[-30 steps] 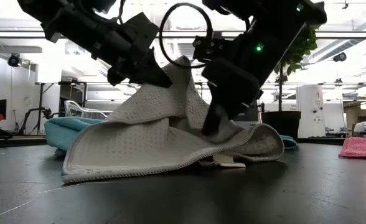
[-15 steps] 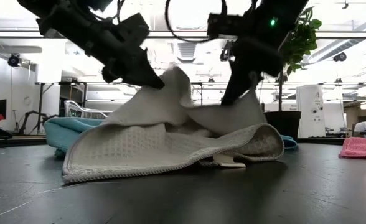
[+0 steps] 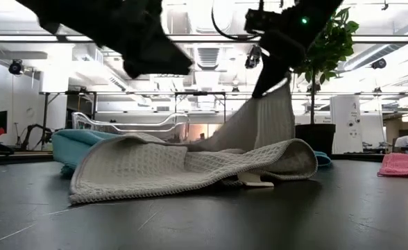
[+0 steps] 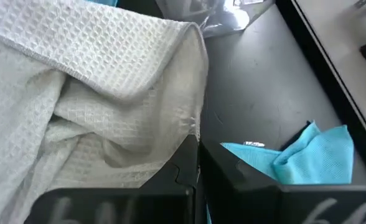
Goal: Fold microfiber towels
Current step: Fold the gray microfiber cloth
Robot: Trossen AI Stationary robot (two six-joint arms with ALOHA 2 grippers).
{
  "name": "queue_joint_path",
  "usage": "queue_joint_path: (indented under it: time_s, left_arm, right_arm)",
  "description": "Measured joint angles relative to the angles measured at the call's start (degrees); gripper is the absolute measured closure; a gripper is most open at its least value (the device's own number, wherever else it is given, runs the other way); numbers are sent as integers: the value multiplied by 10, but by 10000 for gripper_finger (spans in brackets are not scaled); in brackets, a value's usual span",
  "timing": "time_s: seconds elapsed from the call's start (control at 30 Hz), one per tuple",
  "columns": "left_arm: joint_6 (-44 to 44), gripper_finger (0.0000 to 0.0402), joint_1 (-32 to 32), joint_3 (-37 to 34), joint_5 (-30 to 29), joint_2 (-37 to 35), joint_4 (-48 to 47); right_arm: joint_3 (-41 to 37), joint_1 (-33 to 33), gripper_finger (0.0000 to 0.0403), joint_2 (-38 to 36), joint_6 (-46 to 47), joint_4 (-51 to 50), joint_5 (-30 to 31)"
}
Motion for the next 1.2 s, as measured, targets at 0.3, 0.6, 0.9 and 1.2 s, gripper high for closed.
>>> queue_joint_path:
  time_s: [0.3,0.6,0.9,1.2]
  left_arm:
    - [19,226,0,77,2,152,4]
    - [68,169,15,182,-69,226,-188]
    - [67,169,34,228,-58,255,-285]
    - [38,199,35,227,-28,251,-339]
  right_arm:
    - [-55,0,394,-13,24,39,-4]
    - [-78,0,394,-13,24,55,-4]
    - [-80,1,394,-13,6,61,-1]
    - [-81,1,394,-13,0,68,-1]
